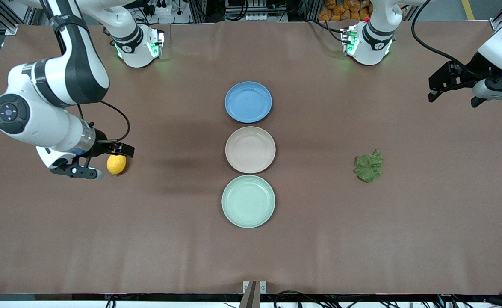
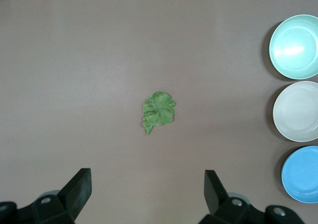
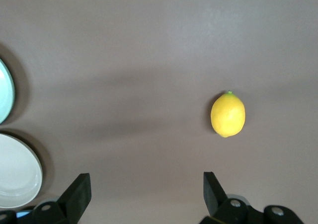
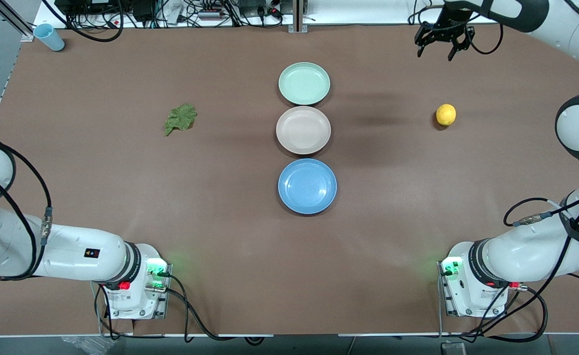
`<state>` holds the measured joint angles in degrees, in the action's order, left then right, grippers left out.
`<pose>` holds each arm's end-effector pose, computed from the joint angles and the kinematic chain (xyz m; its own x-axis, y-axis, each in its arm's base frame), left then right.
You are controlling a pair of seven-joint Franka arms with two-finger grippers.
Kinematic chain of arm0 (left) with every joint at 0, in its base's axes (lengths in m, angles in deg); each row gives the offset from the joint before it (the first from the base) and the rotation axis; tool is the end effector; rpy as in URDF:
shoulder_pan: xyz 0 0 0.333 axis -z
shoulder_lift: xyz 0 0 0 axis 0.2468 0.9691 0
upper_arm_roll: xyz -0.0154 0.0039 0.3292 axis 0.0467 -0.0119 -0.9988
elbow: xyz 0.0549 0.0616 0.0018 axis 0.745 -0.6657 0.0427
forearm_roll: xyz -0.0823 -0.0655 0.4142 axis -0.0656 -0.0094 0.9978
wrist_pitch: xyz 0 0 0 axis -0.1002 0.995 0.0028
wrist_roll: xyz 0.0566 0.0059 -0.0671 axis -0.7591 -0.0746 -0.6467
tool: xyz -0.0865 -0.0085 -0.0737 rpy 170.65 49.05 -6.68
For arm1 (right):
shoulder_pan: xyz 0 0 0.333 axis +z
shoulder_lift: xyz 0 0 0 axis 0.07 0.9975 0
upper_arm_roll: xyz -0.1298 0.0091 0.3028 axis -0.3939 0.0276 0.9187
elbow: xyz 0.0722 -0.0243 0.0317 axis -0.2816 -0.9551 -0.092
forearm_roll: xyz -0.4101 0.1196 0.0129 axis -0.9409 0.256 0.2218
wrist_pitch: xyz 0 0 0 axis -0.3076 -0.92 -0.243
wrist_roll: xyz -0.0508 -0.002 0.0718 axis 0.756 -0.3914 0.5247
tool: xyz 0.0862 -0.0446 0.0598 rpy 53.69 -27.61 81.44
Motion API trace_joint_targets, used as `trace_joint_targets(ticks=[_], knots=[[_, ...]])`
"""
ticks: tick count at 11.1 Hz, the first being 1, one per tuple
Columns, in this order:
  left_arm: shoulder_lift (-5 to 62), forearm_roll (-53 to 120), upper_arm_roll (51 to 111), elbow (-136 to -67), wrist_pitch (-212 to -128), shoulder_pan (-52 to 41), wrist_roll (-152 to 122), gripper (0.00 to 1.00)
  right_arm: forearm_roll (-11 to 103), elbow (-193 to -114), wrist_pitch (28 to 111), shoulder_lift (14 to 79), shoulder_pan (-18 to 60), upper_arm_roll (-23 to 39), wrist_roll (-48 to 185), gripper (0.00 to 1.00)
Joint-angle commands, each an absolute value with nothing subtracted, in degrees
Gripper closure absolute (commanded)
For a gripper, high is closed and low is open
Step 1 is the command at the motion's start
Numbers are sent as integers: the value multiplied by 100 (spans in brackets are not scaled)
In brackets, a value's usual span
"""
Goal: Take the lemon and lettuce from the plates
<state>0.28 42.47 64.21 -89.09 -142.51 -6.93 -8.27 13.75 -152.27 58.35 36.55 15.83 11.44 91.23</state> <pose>0.5672 -0.0907 0.6773 0.9852 -0.1561 0.0703 -0.1565 -0.9877 -0.0001 0.6400 0.1192 0.4373 0.9784 -0.1576 -0.1341 -0.1629 -0.9862 -0.0296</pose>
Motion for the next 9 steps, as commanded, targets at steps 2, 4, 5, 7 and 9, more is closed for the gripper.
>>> trace_joint_targets(ticks=[2,4,5,7,9], knots=[[56,4289,6438,-8786,-14122,-717,-727,0,1455,-15051,5713,3285,1457,1119,9118,0],[47,4280,6438,-8786,-14122,-717,-718,0,1394,-15051,5600,2900,1159,1101,9039,0],[39,4280,6438,-8786,-14122,-717,-718,0,1376,-15051,5442,2680,1018,1075,8821,0],[39,4245,6438,-8786,-14122,-717,-718,0,1376,-14981,5152,2249,824,961,8381,0],[39,4113,6412,-8786,-14122,-726,-718,0,1167,-14683,4731,2107,674,960,8126,0]])
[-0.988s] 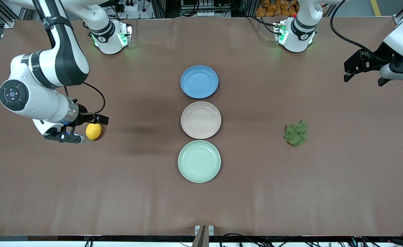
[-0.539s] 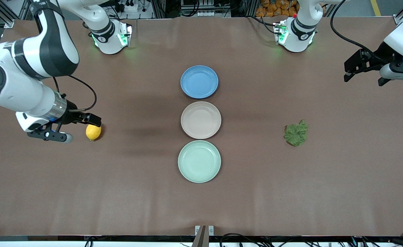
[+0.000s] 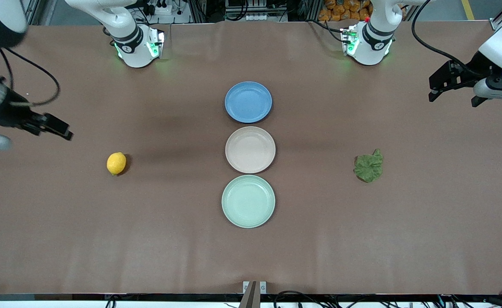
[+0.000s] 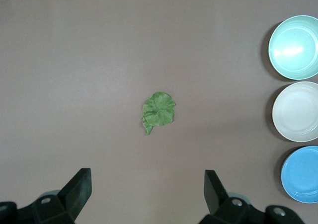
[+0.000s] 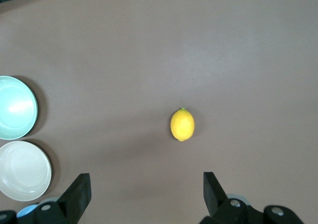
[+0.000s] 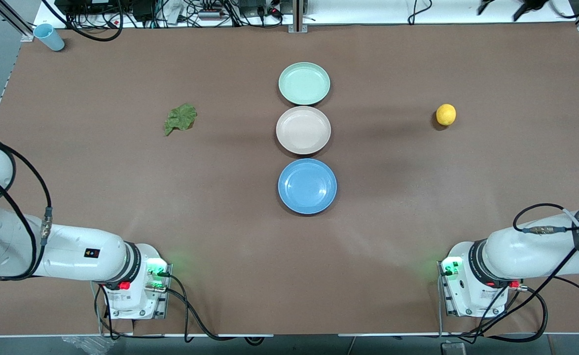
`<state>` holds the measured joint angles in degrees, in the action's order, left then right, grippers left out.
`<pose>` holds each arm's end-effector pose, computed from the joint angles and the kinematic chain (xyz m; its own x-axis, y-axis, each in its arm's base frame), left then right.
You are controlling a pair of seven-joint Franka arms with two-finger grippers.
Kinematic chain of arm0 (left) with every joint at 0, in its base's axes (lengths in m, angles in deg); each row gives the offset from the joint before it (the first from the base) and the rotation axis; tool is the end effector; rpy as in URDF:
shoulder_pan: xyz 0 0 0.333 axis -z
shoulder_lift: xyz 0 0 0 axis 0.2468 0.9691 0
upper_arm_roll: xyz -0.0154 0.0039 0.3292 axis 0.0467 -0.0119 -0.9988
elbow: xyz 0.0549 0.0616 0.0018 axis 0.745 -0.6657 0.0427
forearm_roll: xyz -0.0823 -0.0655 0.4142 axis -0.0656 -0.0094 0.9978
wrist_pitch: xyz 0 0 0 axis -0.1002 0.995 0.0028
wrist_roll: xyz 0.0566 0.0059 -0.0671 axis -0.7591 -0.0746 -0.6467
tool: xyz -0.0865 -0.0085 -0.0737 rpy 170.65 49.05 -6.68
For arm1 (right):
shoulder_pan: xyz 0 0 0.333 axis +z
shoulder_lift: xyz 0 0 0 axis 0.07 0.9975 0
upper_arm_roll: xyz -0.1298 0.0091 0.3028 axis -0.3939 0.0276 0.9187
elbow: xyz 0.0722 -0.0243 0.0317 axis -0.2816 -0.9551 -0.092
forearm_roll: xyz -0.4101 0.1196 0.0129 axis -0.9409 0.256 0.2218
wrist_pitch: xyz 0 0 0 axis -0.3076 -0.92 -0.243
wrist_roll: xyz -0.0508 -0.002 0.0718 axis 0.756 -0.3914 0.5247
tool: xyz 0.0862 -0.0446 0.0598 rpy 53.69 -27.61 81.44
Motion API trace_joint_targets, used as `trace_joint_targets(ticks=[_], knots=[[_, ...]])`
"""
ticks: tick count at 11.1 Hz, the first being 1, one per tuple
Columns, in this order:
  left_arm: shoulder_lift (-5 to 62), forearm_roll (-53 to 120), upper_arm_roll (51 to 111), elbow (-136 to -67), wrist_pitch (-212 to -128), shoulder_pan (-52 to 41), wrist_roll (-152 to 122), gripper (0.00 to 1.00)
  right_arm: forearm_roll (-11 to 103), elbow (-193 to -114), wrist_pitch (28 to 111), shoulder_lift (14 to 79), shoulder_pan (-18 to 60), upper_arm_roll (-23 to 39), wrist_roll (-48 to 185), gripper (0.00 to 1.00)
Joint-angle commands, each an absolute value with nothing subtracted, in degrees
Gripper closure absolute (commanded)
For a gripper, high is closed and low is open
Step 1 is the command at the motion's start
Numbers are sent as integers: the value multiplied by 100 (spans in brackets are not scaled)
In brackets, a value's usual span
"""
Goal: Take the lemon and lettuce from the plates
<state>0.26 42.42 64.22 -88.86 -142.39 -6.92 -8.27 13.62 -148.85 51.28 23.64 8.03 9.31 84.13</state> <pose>0.5668 -0.0910 0.6793 0.9850 -0.1564 0.0726 -0.1569 -0.9876 0.0007 0.6023 0.0067 0.5994 0.9805 -0.1947 0.0273 -0.1917 -0.9777 -0.0859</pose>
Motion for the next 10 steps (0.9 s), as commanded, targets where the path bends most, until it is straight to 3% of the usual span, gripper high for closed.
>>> trace_joint_targets(ticks=[1,10], knots=[[39,4104,6403,-8786,-14122,-734,-718,0,896,-14455,4459,2106,665,960,7924,0],[39,4104,6403,-8786,-14122,-734,-753,0,919,-14145,4166,2106,604,960,7808,0]])
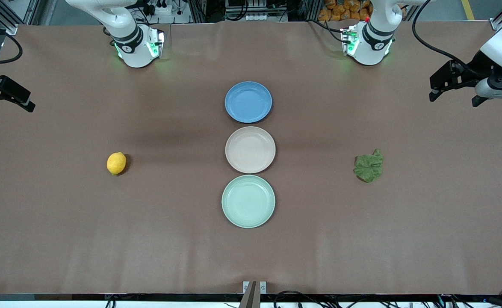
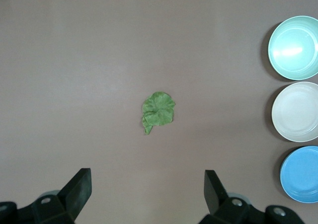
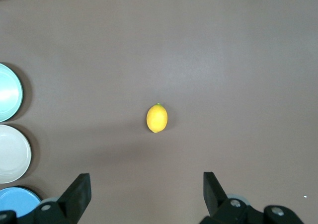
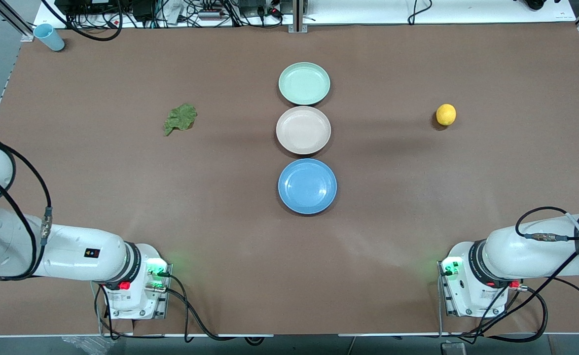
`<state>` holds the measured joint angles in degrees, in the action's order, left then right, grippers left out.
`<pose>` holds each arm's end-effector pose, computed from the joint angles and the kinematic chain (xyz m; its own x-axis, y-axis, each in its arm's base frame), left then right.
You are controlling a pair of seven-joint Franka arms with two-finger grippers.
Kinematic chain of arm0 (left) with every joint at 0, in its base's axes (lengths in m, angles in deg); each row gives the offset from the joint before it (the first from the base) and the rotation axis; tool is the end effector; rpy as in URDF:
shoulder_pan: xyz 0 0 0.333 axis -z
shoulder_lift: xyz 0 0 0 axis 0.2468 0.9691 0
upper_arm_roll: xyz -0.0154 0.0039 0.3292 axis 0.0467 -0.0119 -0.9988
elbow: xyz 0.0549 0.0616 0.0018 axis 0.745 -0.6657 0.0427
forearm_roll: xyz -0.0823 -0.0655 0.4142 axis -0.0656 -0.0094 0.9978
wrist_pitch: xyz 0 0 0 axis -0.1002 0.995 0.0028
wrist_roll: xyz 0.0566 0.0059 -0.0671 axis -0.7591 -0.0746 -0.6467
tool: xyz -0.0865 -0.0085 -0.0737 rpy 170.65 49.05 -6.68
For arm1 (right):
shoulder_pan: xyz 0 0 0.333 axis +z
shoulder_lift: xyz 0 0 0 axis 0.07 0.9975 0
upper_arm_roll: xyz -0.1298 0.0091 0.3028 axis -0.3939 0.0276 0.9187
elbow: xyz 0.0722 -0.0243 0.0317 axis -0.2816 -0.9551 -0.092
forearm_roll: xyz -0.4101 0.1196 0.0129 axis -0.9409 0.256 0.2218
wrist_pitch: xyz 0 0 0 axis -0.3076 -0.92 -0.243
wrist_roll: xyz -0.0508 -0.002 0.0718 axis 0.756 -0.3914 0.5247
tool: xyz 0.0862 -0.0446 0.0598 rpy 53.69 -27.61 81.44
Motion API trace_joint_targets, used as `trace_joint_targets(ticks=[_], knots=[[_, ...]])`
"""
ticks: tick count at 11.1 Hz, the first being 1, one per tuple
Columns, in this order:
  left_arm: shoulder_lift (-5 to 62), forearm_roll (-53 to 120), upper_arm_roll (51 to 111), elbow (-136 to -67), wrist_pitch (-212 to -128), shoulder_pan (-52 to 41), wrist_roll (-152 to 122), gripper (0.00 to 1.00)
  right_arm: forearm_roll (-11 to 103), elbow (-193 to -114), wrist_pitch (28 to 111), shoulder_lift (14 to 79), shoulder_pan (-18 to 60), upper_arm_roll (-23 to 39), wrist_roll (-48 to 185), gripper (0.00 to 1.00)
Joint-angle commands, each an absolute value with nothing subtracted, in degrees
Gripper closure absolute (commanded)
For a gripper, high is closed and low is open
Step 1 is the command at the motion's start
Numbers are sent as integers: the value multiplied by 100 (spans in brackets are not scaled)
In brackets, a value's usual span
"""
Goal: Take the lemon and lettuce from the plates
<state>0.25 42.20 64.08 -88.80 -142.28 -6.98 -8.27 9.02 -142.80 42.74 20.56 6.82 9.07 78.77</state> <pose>0.5668 -0.0893 0.6797 0.9856 -0.1531 0.0719 -0.1538 -0.9881 0.0047 0.5725 -0.0172 0.6709 0.9916 -0.1180 0.0526 -0.1177 -0.9930 -0.0084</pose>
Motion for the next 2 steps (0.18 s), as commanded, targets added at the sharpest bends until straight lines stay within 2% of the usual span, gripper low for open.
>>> trace_joint_targets(ticks=[1,2], knots=[[39,4113,6403,-8786,-14122,-734,-753,0,919,-14145,4166,2106,604,960,7799,0],[39,4113,6403,-8786,-14122,-734,-753,0,928,-14145,4166,2106,604,960,7791,0]])
